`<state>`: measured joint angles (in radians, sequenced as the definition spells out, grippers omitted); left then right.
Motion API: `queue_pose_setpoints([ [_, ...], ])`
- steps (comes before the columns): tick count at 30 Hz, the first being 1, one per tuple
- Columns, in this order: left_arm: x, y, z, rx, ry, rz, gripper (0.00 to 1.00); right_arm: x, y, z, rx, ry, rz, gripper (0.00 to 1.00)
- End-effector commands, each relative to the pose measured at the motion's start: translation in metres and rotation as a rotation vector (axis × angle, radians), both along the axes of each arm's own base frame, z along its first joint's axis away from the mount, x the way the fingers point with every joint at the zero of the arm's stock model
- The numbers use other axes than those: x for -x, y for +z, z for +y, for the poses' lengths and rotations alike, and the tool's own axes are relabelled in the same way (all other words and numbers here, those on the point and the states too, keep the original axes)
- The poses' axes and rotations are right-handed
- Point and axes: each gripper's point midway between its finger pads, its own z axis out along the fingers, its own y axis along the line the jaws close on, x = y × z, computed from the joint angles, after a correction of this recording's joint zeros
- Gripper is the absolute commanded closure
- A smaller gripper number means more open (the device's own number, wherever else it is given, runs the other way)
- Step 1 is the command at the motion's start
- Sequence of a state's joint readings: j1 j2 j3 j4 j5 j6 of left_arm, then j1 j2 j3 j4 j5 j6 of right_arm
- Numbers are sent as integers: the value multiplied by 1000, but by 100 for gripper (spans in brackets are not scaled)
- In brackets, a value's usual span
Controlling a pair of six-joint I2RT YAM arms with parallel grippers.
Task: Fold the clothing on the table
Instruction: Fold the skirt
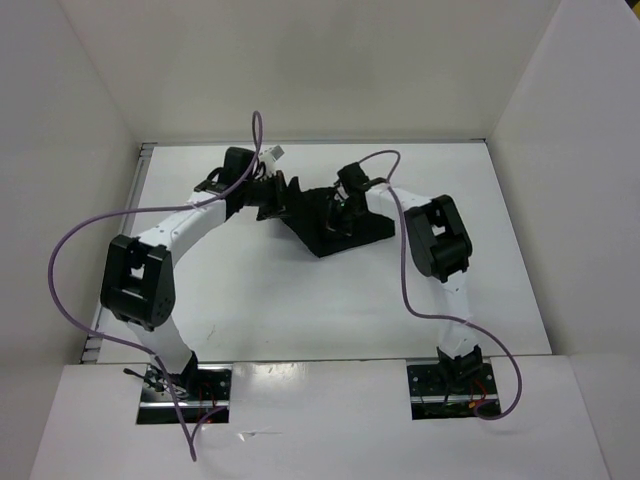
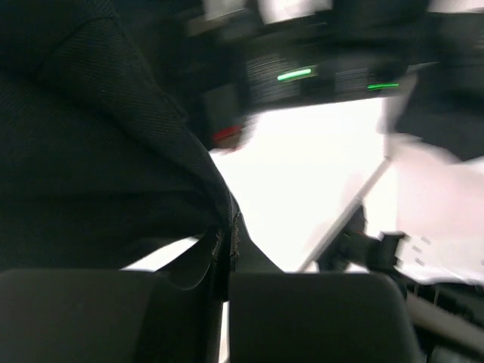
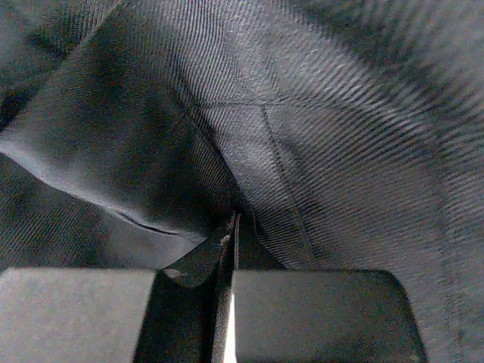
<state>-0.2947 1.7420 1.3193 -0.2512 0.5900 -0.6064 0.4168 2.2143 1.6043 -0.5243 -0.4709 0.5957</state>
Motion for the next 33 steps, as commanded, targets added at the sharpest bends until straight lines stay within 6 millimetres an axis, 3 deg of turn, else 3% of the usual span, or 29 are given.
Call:
queue_pose_setpoints([
  [1,8,58,-19,116,-83,-109,100,18,11,61,-141,101,13,100],
  [2,5,63,-20,122,-84,-129,100,18,20,71,-175,103,15,100],
  [3,3,55,-21,116,-83,-110,100,20,17,73,-193,105,35,100],
  [5,0,52,-27,127,-83,-103,100,25,31,91,-296,137,64,100],
  [6,-4,41,-28,122,-82,-85,100,26,36,95,-326,143,73,100],
  [12,-22,28,-36,133,-79,-56,100,38,53,106,-388,184,83,100],
  [14,-23,20,-35,122,-70,-38,100,37,56,102,-356,159,64,100],
  [17,-23,10,-32,90,-68,-26,100,29,64,85,-333,109,13,100],
  [18,-21,6,-30,74,-66,-17,100,23,86,80,-341,94,-46,100],
  [23,-18,1,-10,59,-39,-10,100,9,115,36,-273,3,-118,93],
  [28,-14,10,0,59,-25,-29,100,-7,117,-11,-159,-104,-166,87],
  [33,-13,14,0,61,-25,-38,100,-27,111,-56,5,-194,-201,68],
])
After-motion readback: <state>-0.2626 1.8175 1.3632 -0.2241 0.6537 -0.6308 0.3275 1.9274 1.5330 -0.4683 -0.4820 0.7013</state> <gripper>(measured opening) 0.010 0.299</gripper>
